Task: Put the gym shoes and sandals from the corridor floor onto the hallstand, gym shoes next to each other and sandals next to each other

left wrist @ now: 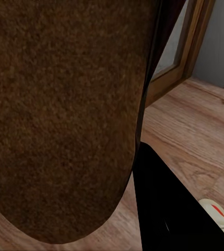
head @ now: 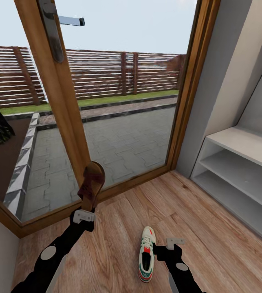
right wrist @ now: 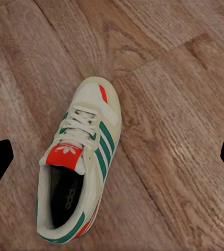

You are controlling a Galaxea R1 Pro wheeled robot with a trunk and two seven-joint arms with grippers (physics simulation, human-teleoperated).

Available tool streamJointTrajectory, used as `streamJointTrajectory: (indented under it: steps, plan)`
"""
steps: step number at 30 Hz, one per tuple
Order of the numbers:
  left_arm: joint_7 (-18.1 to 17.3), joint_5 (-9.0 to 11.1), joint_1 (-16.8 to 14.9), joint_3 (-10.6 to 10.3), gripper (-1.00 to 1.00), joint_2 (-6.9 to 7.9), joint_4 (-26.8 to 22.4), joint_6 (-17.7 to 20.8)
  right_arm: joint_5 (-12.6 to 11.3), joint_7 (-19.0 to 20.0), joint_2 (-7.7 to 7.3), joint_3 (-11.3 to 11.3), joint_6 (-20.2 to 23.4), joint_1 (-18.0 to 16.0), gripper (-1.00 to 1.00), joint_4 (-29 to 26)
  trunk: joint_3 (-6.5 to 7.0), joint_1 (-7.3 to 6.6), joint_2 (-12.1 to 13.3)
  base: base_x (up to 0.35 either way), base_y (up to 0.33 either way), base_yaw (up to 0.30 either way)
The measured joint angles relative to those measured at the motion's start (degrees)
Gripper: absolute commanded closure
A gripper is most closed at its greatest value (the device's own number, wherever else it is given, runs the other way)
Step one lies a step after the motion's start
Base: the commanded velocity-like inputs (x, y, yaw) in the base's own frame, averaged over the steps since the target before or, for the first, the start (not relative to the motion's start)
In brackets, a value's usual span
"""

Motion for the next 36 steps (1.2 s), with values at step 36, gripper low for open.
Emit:
streamJointTrajectory:
  steps: [36]
  plan:
    - [0.3, 0.0, -0.2, -3.2, 1.0, -0.42, 0.6, 0.0, 0.0, 0.0, 0.0, -0.1, 0.0, 0.0, -1.0, -0.1, -7.04, 4.12, -7.0, 0.0, 0.0, 0.0]
